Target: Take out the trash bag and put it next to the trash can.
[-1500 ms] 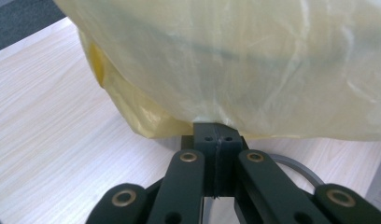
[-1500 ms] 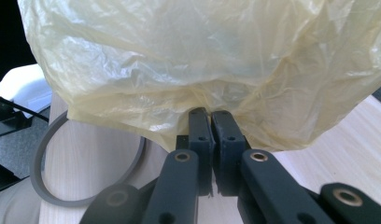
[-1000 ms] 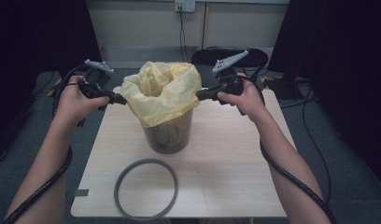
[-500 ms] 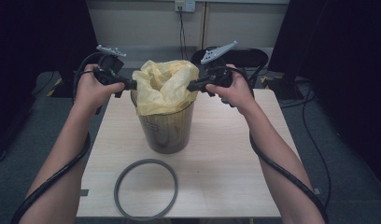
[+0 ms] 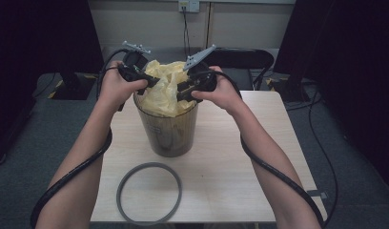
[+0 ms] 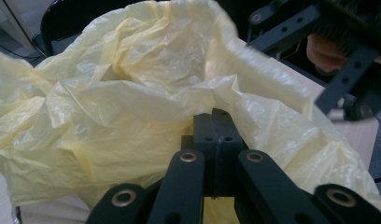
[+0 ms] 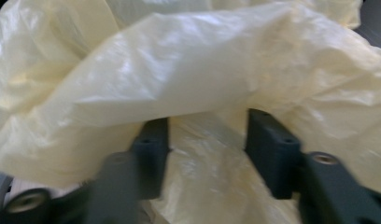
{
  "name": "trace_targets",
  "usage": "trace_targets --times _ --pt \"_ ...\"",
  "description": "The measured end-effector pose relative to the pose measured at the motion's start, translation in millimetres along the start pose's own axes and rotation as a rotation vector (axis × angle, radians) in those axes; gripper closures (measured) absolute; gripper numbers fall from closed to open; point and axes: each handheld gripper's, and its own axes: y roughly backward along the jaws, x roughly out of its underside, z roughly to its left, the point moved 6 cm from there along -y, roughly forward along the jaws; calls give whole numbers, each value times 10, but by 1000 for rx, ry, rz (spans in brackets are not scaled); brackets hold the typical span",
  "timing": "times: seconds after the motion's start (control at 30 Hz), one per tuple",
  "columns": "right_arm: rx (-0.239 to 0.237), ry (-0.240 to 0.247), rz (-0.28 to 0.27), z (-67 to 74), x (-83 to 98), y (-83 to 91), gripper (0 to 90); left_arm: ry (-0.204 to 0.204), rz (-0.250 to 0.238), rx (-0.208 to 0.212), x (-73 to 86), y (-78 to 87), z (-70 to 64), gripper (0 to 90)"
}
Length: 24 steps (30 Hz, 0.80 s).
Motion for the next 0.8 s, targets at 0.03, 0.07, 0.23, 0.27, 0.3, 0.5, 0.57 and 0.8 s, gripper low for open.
trace_targets --times 0.03,0.07,0.23,0.27,0.3,0.5,0.57,0.8 --pt "2 8 -8 12 -12 -25 400 2 -4 5 -11 -9 -12 900" --pt "-3 10 -17 26 -27 -43 375 3 -2 12 -18 -18 -20 900" --pt "3 -12 -42 57 -115 -146 275 27 15 36 3 -108 -61 900" --pt "4 -12 -41 60 -122 -168 275 26 14 49 8 -121 -71 900" --pt "13 -17 -39 58 -127 -192 275 24 10 62 11 -131 -85 900" --pt "25 -26 -27 85 -156 -322 513 24 12 82 49 -159 -134 900" --pt "3 -44 -31 105 -169 -351 630 32 3 89 67 -157 -118 900" --pt "-35 -52 0 138 -163 -409 698 75 -17 128 135 -125 -69 900"
